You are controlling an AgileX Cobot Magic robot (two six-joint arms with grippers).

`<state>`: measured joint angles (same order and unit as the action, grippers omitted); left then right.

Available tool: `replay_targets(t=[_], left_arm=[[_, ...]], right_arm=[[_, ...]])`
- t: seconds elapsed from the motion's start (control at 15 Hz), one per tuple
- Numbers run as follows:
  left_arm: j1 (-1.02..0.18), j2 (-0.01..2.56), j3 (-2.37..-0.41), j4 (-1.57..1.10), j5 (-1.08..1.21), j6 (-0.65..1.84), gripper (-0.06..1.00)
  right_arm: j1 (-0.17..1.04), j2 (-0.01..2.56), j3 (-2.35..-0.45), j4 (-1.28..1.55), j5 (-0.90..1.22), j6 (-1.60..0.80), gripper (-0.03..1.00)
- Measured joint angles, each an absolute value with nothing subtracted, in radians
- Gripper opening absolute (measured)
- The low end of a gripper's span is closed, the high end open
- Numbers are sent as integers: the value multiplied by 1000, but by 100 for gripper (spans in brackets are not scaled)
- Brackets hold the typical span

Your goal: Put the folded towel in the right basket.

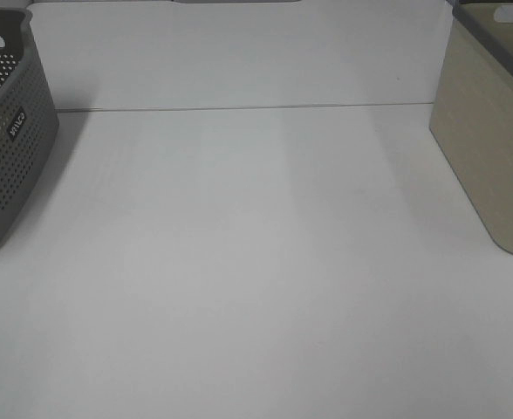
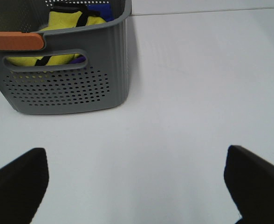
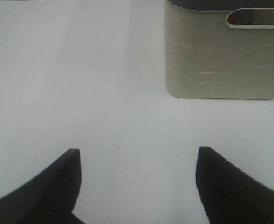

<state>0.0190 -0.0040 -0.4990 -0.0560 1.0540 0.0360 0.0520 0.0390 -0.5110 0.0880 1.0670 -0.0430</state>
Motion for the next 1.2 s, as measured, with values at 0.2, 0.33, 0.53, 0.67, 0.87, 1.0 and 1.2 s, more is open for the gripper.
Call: replay_targets(t=[0.2, 0.33, 0.53, 0.67, 0.87, 1.0, 1.2], left_arm=[[19, -4, -499, -56, 1054, 36, 97], [19, -4, -499, -56, 1054, 36, 97], [19, -4, -499, -56, 1054, 36, 97], [19, -4, -499, -56, 1054, 36, 97], [19, -4, -499, -56, 1054, 36, 97], [19, -4, -499, -56, 1054, 36, 97], [19, -4, -499, -56, 1054, 36, 97]], right_arm=[[52, 39, -511, 88, 1067, -43, 66], [52, 39, -511, 88, 1067, -43, 66], [52, 39, -511, 88, 1067, -43, 66], [52, 37, -511, 88, 1067, -43, 66], [52, -2, -507, 88, 1065, -43, 66], [52, -6, -507, 88, 1065, -43, 66], [52, -6, -507, 88, 1065, -43, 66]])
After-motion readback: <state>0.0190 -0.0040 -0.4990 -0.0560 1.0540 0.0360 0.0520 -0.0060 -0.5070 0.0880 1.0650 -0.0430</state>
